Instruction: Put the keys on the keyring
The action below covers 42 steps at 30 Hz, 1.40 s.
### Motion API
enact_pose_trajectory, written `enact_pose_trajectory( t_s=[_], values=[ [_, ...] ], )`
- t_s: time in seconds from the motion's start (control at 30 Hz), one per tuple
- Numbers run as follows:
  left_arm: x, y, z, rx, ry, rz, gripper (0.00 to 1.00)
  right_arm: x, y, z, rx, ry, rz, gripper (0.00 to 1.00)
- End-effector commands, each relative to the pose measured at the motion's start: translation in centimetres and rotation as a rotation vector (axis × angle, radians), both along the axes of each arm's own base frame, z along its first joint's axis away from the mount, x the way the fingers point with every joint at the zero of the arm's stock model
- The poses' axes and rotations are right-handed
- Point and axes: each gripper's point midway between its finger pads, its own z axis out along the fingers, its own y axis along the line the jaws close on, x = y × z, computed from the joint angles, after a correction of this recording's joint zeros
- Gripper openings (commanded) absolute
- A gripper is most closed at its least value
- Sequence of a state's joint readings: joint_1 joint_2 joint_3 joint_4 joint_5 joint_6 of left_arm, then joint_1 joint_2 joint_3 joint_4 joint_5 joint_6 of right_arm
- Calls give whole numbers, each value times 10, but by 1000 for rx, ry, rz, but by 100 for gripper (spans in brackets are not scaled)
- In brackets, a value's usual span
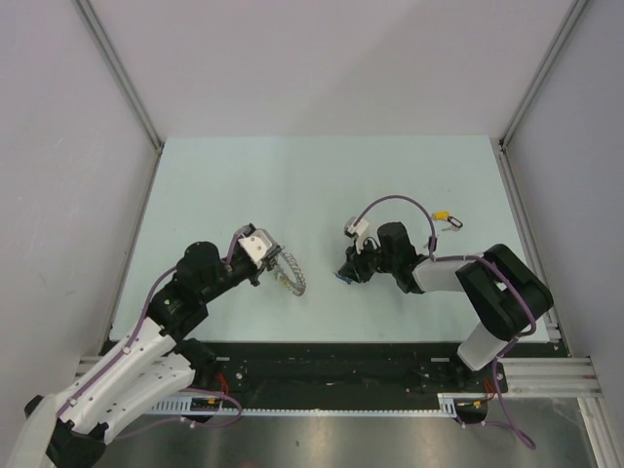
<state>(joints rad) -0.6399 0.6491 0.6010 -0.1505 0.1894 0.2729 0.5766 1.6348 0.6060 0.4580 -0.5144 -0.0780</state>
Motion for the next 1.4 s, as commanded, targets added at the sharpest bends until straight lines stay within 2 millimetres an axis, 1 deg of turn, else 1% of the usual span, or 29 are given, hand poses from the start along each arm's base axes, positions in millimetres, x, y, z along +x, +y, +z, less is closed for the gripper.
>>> enact_pose_trajectory(
  t_s=[0.0,0.53,0.8,0.93,1.0,1.03,1.17,1.23,1.37],
  values=[
    [6,-3,23,-35,-88,-6,0,8,9,8,35,-90,40,25],
    [7,-4,19,-27,-77,-6,1,9,16,0,50,-91,75,25],
    [7,-4,18,-24,-78,-8,0,8,16,-10,35,-75,87,24],
    [8,-4,17,-22,-74,-8,0,8,17,-11,34,-75,89,15],
    [8,-4,18,-22,-75,-8,0,8,17,-13,32,-73,89,13],
    [8,-4,17,-21,-73,-10,0,8,16,-13,31,-74,89,10],
    [7,-4,17,-20,-74,-12,0,8,17,-13,34,-75,93,6],
    [7,-5,17,-21,-72,-13,0,8,17,-12,35,-76,94,0],
    [6,-5,18,-23,-73,-19,0,8,18,-9,41,-83,98,0]
  ],
)
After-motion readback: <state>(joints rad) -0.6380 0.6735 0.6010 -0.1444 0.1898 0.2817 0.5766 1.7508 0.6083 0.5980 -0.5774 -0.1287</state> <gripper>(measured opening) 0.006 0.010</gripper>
